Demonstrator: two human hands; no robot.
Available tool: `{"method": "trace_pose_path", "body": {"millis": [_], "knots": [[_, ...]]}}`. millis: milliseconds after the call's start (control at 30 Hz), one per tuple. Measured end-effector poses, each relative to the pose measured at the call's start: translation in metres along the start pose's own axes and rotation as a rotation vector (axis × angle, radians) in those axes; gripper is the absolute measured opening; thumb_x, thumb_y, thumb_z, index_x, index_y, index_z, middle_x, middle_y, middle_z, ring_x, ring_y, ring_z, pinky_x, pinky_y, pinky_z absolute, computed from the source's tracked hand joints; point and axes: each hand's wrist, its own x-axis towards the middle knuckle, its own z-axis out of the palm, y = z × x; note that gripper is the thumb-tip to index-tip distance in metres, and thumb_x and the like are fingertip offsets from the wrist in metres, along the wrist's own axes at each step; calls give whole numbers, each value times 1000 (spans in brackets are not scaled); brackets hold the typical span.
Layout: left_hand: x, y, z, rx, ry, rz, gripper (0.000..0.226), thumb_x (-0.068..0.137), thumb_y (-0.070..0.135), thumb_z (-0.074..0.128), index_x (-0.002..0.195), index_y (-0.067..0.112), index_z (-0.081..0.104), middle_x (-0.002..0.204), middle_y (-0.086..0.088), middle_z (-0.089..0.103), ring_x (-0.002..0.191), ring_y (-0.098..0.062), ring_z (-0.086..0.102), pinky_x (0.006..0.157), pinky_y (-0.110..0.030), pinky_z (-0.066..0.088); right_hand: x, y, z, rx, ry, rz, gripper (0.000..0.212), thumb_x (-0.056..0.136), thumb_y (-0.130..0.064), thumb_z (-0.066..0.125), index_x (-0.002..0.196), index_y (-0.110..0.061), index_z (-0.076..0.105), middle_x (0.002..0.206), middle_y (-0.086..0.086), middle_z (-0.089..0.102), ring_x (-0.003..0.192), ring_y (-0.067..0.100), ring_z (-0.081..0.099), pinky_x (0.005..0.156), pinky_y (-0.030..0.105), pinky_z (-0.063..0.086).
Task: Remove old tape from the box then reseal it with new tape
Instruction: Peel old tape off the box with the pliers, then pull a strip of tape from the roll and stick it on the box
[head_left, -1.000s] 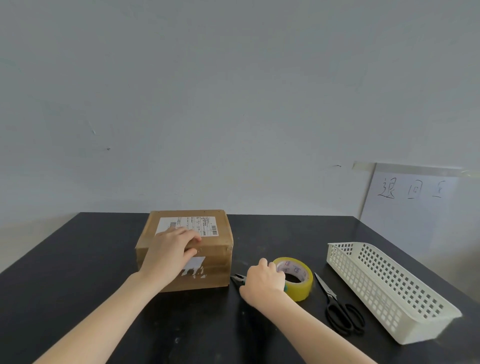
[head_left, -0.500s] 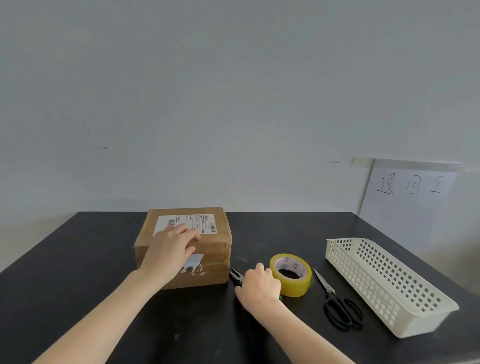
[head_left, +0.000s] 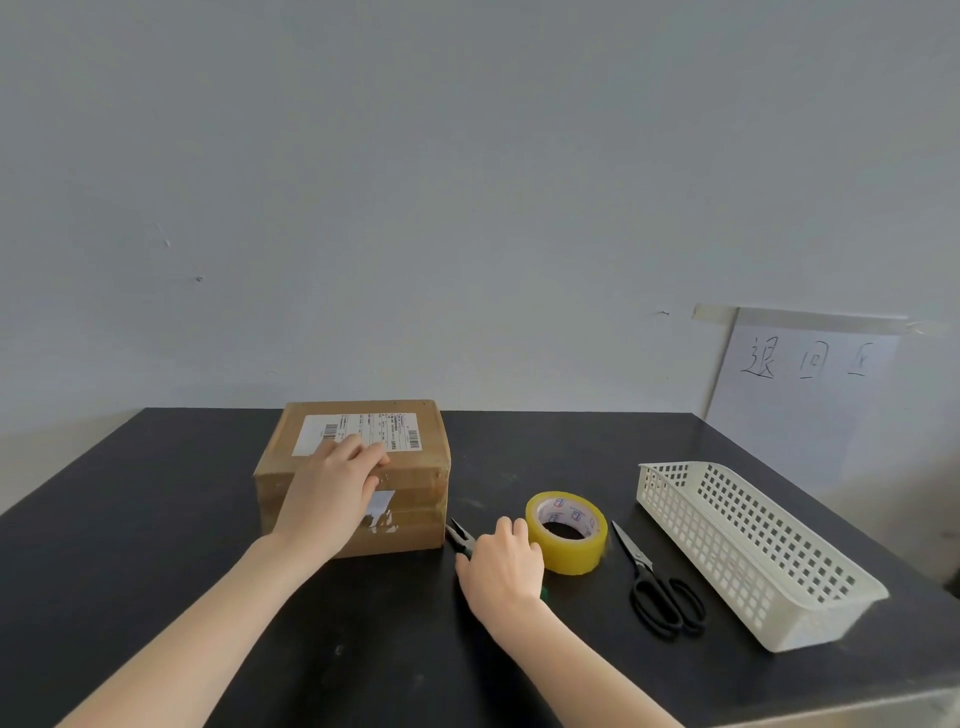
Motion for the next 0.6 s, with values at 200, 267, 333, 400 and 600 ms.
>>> {"method": "trace_pose_path", "body": {"millis": [200,267,333,400,600], "knots": [[-2,3,5,-14,43,-24,16,87,32,63,98,20,64,99,0,62,91,-19,58,64,-24,50,-1,15,-6,63,15,-61,61,100,-56,30,124,-11,64,129,8,53,125,26,43,102,39,38],[0,6,7,-18,56,-44,19,88,35,61,96,18,63,98,-1,62,91,-21,57,64,-26,48,-2,22,-11,119,49,-99,59,101,-54,30,118,-11,67,121,7,57,120,25,47,101,38,41],[2,10,9,-25,64,-81,22,88,39,59,94,18,61,96,-3,61,90,-22,56,67,-30,51,-4,30,-14,194,105,-149,50,102,-49,35,115,-14,68,116,4,59,115,22,51,97,37,46],[4,15,10,-23,83,-128,24,88,40,58,92,17,60,96,-6,60,90,-24,56,72,-36,52,-6,41,-17,252,172,-189,41,101,-44,40,118,-17,67,115,1,60,113,20,51,95,36,46],[3,44,20,-58,154,-59,17,87,29,61,97,15,59,101,-8,58,96,-27,56,82,-42,47,-5,85,-14,265,339,-157,29,95,-36,53,117,-23,67,120,-3,57,115,23,47,101,37,38]]}}
